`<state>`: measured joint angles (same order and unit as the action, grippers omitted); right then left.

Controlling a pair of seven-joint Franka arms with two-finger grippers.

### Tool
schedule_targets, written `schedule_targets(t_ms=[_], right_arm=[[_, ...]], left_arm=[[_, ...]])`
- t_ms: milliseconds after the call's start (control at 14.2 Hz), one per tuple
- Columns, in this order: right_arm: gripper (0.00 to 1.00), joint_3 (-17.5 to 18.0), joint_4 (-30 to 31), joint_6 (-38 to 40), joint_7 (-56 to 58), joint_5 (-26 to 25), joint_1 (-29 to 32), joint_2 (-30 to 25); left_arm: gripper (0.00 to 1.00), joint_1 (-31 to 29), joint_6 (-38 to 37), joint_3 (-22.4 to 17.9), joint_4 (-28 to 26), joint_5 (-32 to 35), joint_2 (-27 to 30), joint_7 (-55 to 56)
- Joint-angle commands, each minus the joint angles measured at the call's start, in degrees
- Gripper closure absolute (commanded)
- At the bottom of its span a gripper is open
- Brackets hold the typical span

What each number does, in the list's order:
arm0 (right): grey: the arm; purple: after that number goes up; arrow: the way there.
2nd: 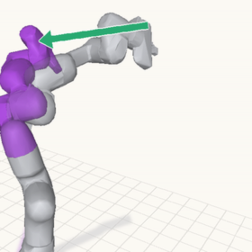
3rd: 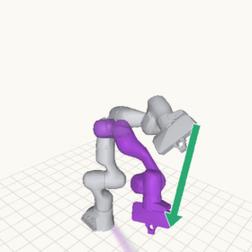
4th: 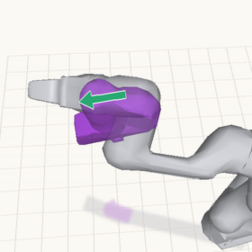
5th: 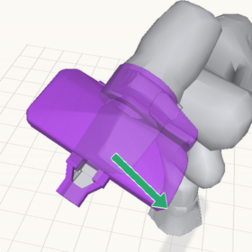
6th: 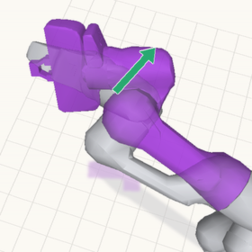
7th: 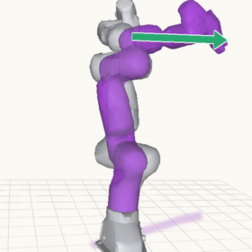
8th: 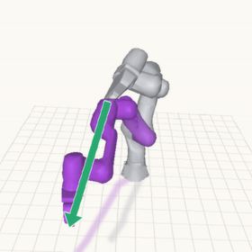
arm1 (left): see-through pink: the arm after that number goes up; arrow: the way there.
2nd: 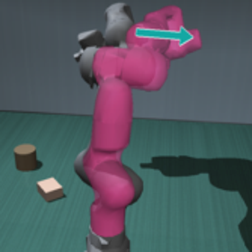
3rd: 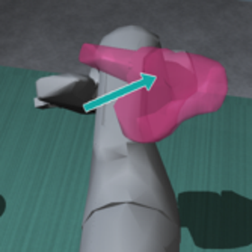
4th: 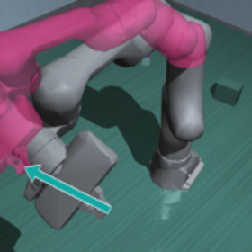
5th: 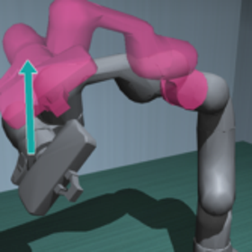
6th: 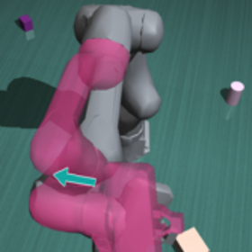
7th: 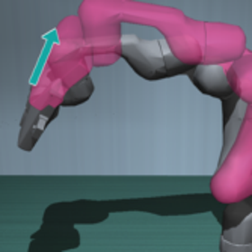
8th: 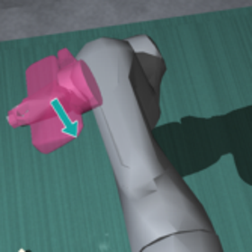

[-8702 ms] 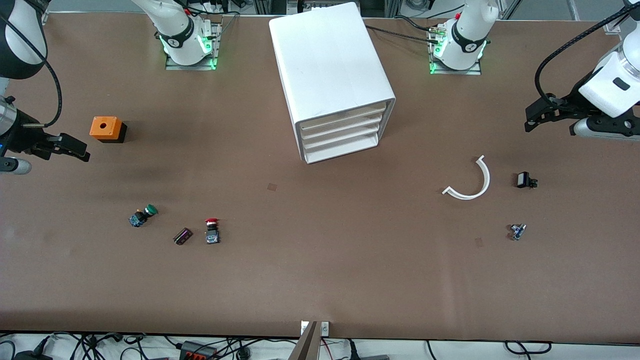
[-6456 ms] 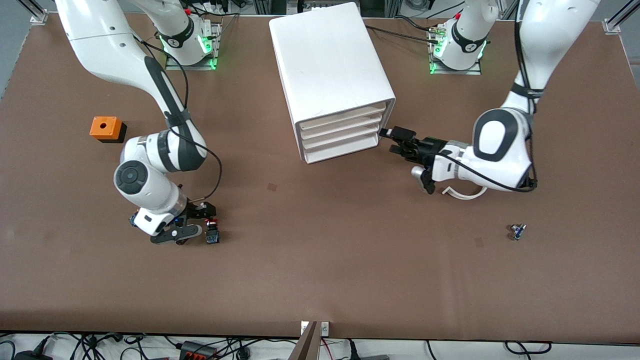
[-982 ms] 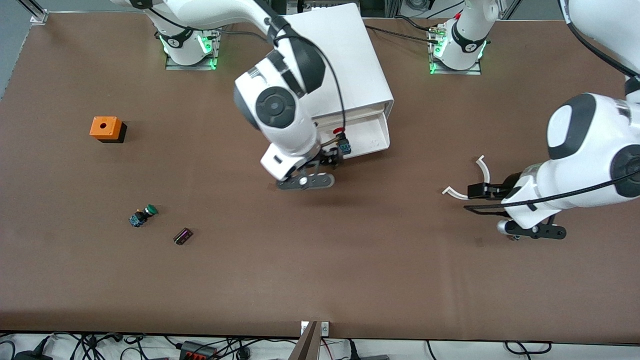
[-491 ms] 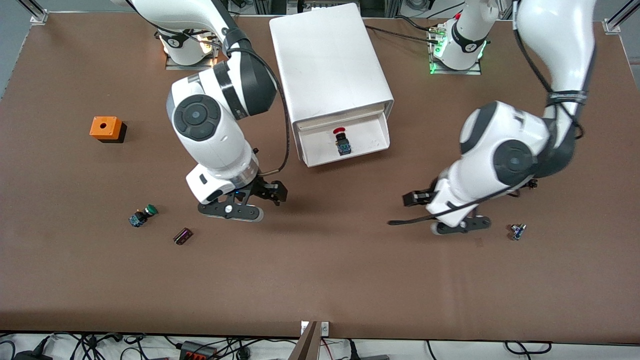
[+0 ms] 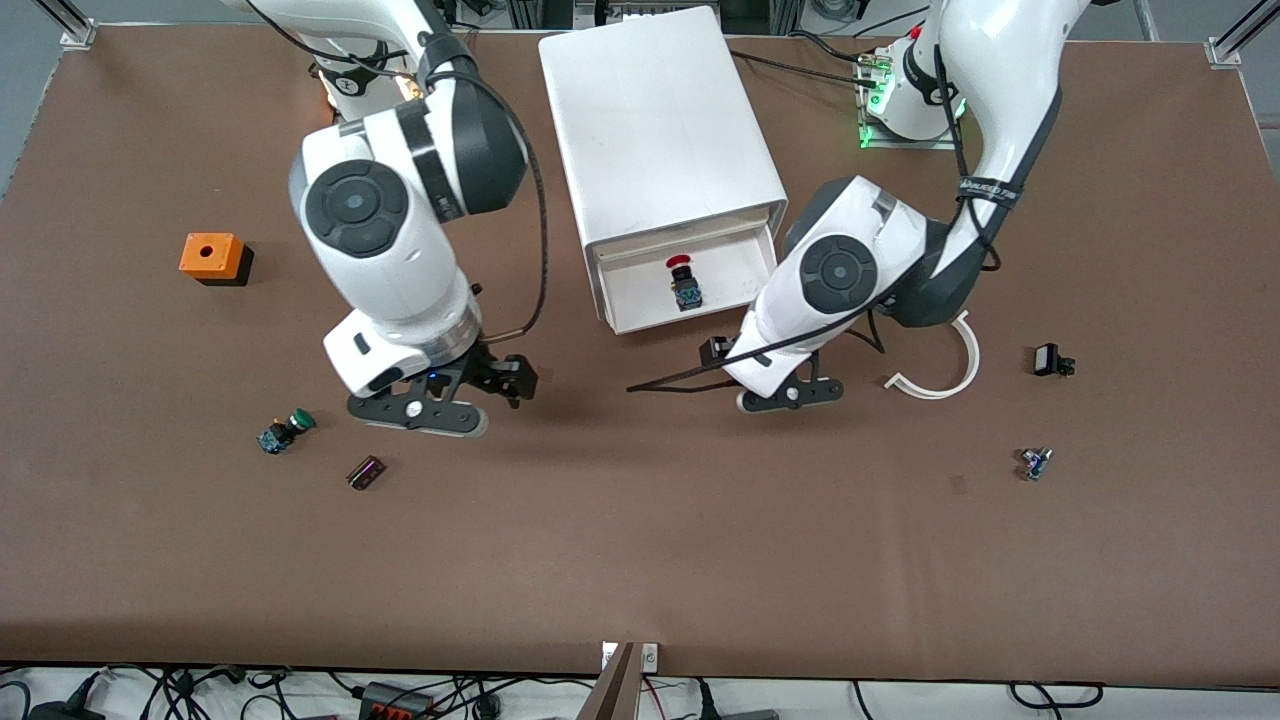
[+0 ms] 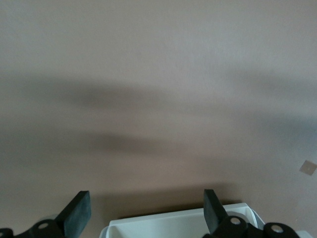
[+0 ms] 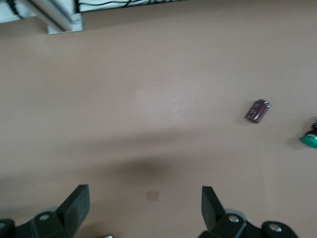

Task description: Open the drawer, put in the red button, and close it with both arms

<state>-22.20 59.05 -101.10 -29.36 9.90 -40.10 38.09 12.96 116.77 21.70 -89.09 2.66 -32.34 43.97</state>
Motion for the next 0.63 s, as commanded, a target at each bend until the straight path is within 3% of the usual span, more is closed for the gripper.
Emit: schedule_targets(t_ms=[0, 561], right_arm=[[0.0, 0.06, 0.27, 2.47, 4.99, 0.47, 2.56, -0.82], [0.0, 0.23, 0.36, 8.46, 11.24, 0.56, 10.91, -3.28]], left_arm=[[0.0, 1.53, 1.79, 0.88, -3.54, -0.11, 1.06, 2.17], [0.0, 5.32, 7.42, 2.02, -11.62, -0.02, 3.16, 8.06]])
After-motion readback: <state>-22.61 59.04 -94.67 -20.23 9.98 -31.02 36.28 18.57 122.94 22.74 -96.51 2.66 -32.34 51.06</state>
